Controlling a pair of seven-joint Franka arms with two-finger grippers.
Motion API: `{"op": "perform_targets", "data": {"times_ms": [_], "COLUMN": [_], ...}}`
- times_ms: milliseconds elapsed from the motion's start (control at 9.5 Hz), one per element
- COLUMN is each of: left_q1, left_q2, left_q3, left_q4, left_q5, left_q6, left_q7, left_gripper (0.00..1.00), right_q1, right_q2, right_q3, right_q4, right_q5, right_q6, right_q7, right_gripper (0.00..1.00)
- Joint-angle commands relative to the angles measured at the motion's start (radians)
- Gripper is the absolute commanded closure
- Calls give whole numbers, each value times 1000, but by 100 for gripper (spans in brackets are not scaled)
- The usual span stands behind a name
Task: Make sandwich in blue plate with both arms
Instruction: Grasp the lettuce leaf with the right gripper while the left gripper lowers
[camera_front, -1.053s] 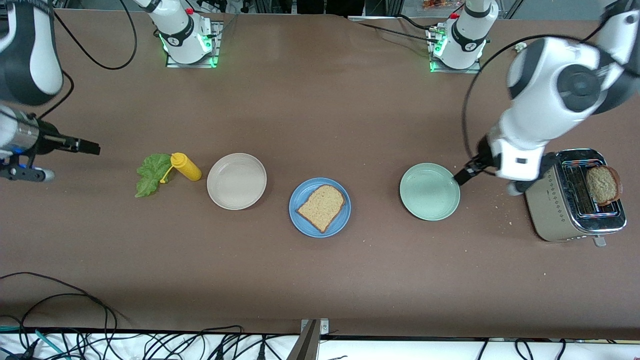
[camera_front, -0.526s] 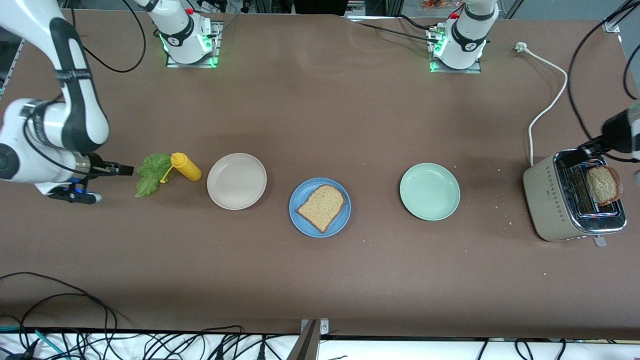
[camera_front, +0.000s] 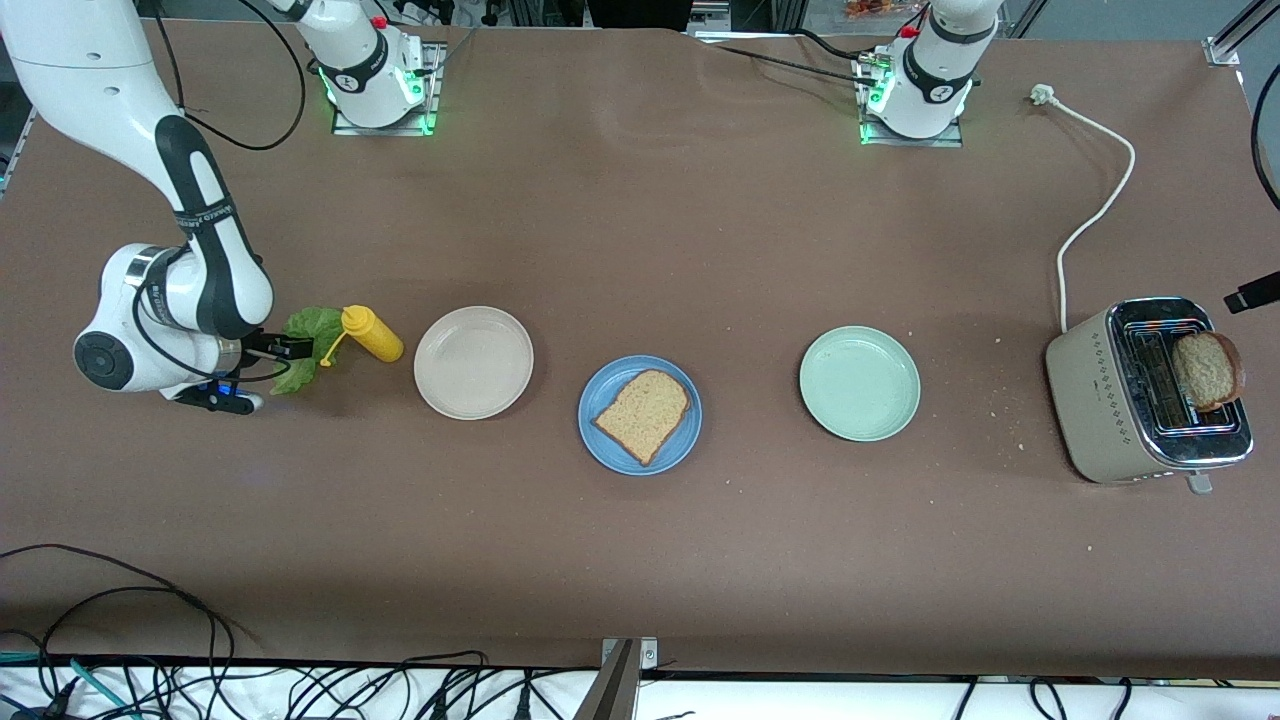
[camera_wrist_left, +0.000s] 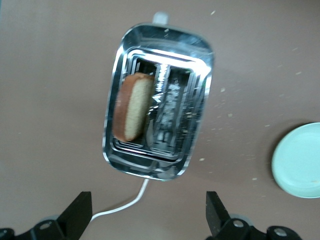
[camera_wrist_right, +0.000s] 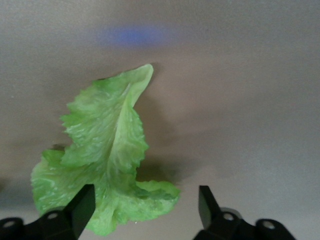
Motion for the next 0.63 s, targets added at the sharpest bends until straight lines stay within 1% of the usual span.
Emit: {"op": "perform_targets", "data": {"times_ms": [0,105,316,526], "left_q1": [56,64,76,75], "left_q2": [139,171,223,243], "left_q3": [-18,-18,-18,-18], "left_q4": [68,70,65,65], "left_q5": [79,81,84,84], "left_q6": [-8,2,50,67], "left_q7": [58,84,92,92], "left_gripper": [0,0,0,0], "right_q1": [-10,-11,-8,-5], "right_q2": [-4,19,19,1], "right_q3": [5,5,5,6], "right_q4": [1,9,14,36], "right_q5": [12,10,13,13], "right_q6": [7,18,10,-29], "right_q7": [-14,-14,-17,-20], "right_gripper": [72,85,100,100]}}
